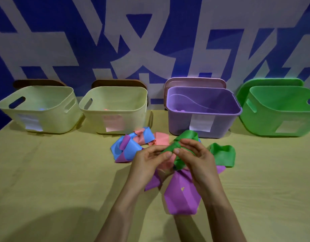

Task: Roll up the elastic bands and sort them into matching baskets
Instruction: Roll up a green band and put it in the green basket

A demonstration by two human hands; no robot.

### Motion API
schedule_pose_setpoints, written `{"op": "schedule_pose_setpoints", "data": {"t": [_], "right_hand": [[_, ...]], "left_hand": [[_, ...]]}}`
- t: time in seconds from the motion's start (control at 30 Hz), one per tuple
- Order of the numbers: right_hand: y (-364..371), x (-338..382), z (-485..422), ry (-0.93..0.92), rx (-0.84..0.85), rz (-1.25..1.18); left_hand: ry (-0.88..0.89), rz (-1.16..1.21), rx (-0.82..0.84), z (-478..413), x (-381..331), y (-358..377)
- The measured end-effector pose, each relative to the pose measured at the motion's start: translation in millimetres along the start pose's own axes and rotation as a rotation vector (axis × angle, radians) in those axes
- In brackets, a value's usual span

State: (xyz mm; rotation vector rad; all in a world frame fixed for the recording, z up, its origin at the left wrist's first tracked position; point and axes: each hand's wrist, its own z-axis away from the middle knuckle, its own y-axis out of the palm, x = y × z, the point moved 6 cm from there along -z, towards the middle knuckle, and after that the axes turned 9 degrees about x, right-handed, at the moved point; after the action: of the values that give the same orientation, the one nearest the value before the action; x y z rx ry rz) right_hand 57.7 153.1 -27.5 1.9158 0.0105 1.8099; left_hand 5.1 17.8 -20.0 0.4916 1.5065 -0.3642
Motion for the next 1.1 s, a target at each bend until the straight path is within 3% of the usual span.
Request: {"op": "schedule_pose_setpoints", "data": {"t": [0.23,0.63,0.9,1.1], "right_hand": [[-7.5,81.0,-24.3,0.015,-0.094,0.028],[-83.1,238.0,-62.1,-0.081,-0.175,-0.007],[-165.5,271.4,-97.2,0.021,-0.210,0.125],[-247.1,264.1,-153.8,0.153,-0.257,0.295]], "left_hand": [[-0.202,0.144,0.163,-32.8,-60.3,42.8],[-0.226,0.263,0.225,-112.1,-164.5,170.1],[-0.284,0.283,0.319,-172.2,-147.5,258.8],[-0.392,0.061,0.400,-235.9,-108.3,307.1]]}}
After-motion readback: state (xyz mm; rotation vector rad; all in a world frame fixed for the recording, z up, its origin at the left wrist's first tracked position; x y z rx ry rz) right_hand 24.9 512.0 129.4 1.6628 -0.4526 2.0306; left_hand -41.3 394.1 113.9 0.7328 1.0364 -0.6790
